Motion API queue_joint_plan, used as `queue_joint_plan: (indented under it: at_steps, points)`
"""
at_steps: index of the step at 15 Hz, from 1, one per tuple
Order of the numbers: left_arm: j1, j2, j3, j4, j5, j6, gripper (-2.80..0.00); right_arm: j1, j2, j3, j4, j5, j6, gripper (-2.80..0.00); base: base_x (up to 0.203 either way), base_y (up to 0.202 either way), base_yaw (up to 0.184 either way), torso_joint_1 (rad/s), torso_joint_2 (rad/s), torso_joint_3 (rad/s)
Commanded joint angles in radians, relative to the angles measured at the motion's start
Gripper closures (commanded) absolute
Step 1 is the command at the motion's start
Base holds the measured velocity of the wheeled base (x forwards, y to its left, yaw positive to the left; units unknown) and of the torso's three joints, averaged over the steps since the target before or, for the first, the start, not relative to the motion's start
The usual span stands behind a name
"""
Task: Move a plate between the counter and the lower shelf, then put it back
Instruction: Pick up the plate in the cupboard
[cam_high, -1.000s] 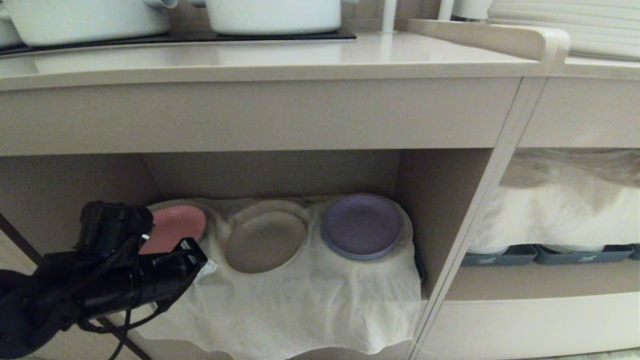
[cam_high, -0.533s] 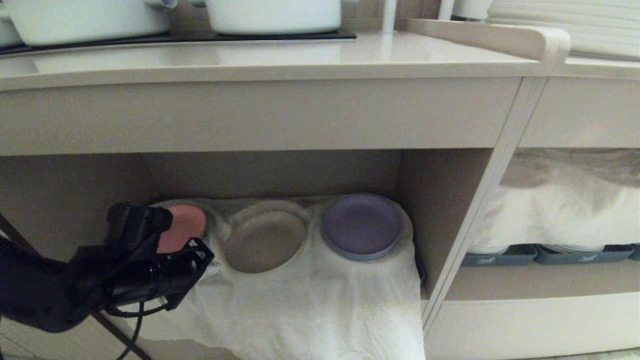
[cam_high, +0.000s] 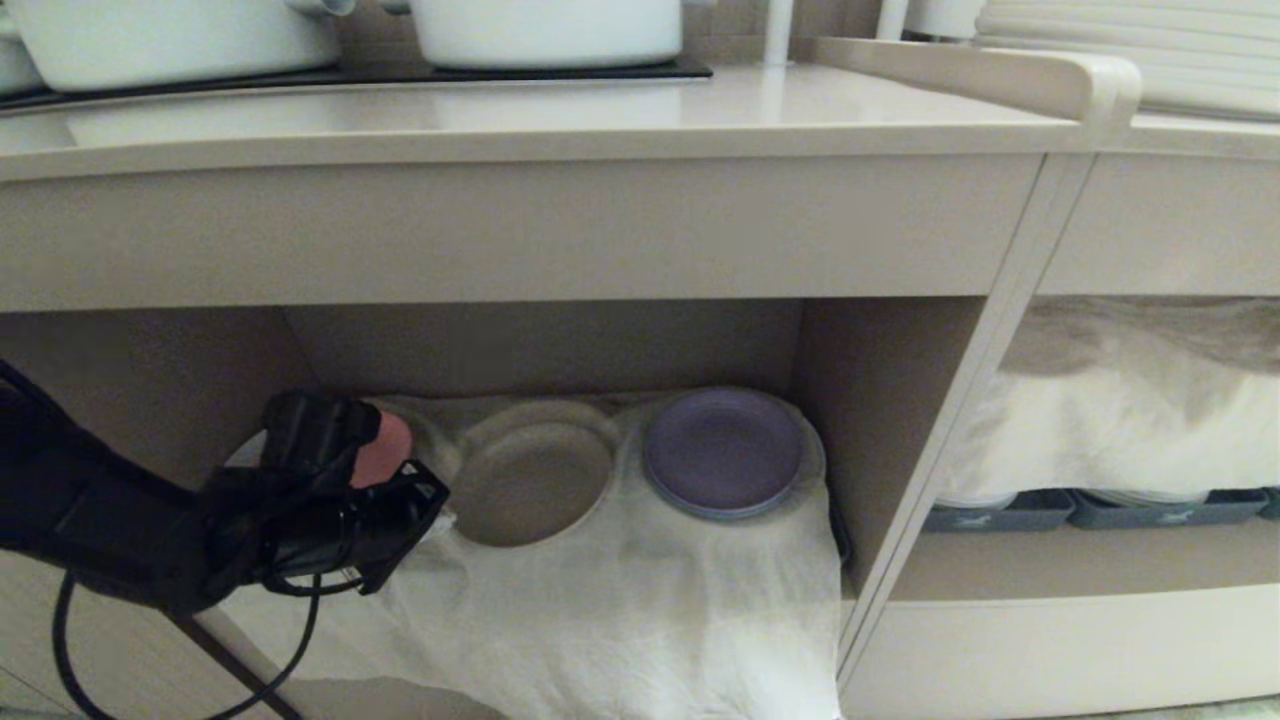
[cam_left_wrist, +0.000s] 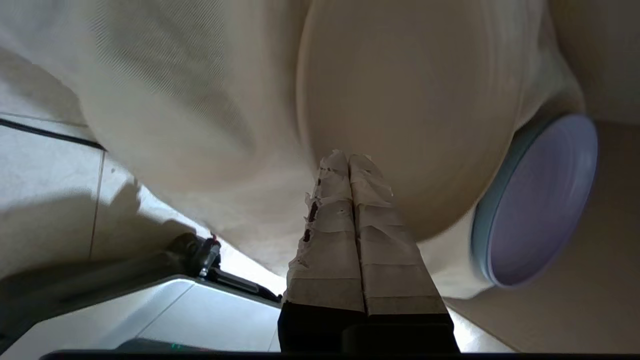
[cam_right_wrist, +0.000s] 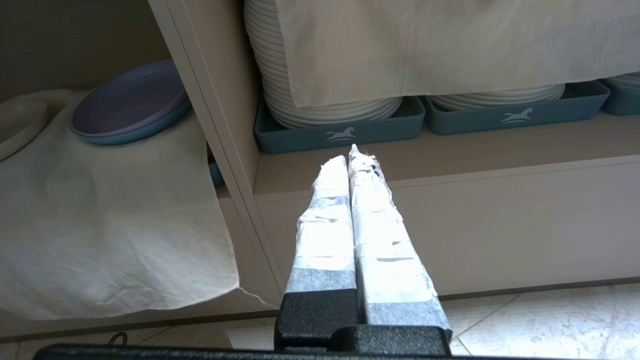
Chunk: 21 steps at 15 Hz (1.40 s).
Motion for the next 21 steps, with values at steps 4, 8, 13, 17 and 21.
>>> queue_joint_plan:
  at_steps: [4,8,13,17,21]
  points:
    - [0.001,0.039,-0.015,-0.002,0.004,-0.007,0.0,0.0,0.0,0.0,0.0,0.0,0.0,0.0,0.0,0.0,0.0,0.0,0.0,0.0]
    - [0.0,0.038,-0.015,0.003,0.01,-0.007,-2.8,0.0,0.0,0.0,0.0,0.0,0.0,0.0,0.0,0.0,0.0,0.0,0.0,0.0]
    - [0.001,0.066,-0.104,0.108,0.015,-0.017,-2.8,0.0,0.0,0.0,0.0,0.0,0.0,0.0,0.0,0.0,0.0,0.0,0.0,0.0]
    - [0.0,0.088,-0.147,0.136,0.019,-0.013,-2.8,0.0,0.0,0.0,0.0,0.0,0.0,0.0,0.0,0.0,0.0,0.0,0.0,0.0]
    - [-0.001,0.101,-0.17,0.137,0.018,-0.015,-2.8,0.0,0.0,0.0,0.0,0.0,0.0,0.0,0.0,0.0,0.0,0.0,0.0,0.0]
